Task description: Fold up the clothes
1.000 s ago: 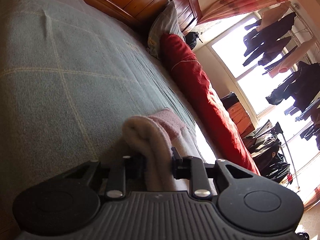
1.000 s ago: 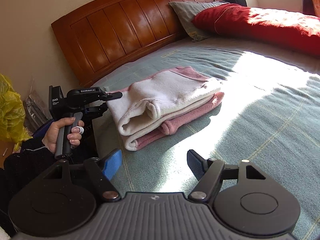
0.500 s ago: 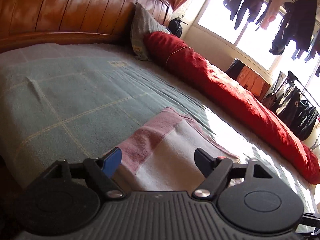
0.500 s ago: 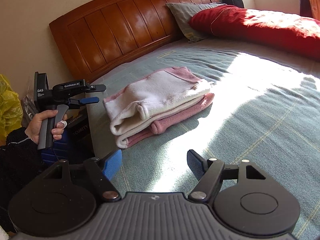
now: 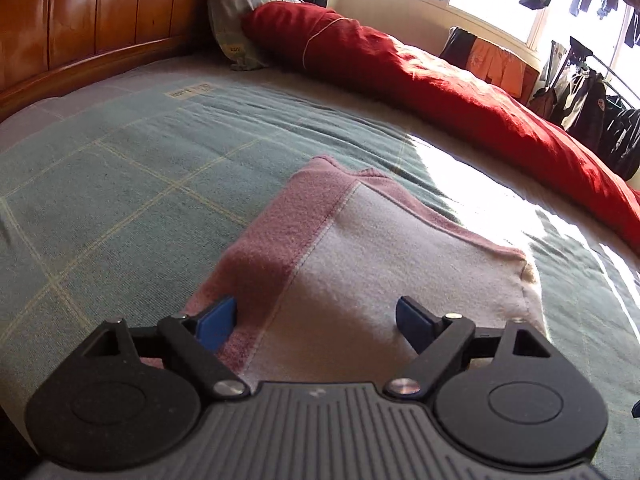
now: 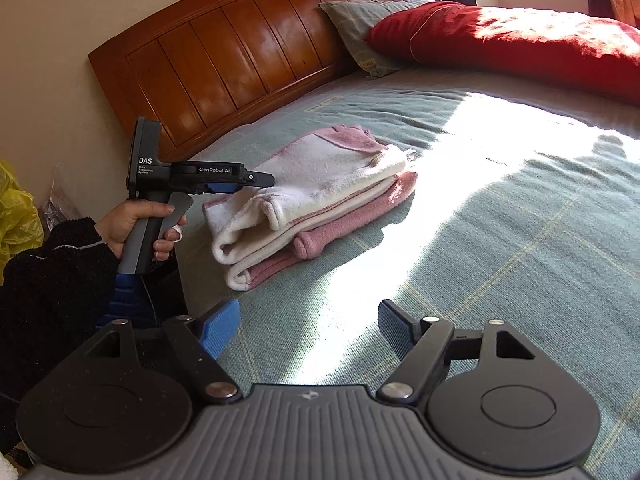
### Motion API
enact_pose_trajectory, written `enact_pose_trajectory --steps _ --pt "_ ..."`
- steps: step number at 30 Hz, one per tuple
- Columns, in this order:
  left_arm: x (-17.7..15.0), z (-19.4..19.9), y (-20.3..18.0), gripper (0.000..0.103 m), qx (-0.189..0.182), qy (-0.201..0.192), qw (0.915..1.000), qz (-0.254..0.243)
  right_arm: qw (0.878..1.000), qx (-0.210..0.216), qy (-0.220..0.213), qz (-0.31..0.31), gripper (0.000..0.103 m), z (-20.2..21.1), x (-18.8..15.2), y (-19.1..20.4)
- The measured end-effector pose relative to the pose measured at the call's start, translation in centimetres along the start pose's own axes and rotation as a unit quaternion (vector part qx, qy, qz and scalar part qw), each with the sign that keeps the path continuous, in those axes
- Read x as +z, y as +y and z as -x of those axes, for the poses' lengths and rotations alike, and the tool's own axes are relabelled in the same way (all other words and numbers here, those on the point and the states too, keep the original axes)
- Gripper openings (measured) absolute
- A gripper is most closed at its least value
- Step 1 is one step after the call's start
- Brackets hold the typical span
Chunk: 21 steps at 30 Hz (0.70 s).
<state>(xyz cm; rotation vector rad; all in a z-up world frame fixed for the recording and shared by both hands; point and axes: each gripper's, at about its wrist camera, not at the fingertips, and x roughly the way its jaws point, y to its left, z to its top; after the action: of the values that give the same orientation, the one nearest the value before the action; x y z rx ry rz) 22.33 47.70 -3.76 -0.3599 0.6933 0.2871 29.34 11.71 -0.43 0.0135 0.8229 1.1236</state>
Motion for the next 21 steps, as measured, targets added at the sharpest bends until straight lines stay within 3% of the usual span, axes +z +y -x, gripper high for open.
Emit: enact_pose_trajectory --steps 3,7,10,15,18,21 --pt "-0.7 2.9 0.6 0.088 -0.015 -0.017 0.9997 0.006 1.000 0.006 -0.006 -0.011 0.080 0.2 0.0 -0.5" --pt "-2.5 2.6 1.9 0.091 0.010 0.042 0.9989 0.016 1.000 0.013 -0.008 -0.016 0.080 0.1 0.0 -0.5" --pt "-1.8 3.5 0.1 0.091 0.041 0.040 0.9983 -0.012 1.000 0.011 -0.004 -0.012 0.081 0.0 0.0 -0.1" --pt "1.1 3.6 -6.9 0.096 -0.029 0.003 0.9936 -0.109 1.000 0.007 -0.009 -0.006 0.083 0.4 0.2 0.4" --pt "0.0 1.1 -10.7 0.096 -0.001 0.024 0.9826 -0.184 1.000 0.007 -0.018 -0.017 0.083 0.8 0.1 0.1" --pt "-3.2 -1.1 -11.5 0.097 0.002 0.057 0.9804 -0.189 0.999 0.005 -0.019 -0.027 0.083 1.3 -0.1 -0.3"
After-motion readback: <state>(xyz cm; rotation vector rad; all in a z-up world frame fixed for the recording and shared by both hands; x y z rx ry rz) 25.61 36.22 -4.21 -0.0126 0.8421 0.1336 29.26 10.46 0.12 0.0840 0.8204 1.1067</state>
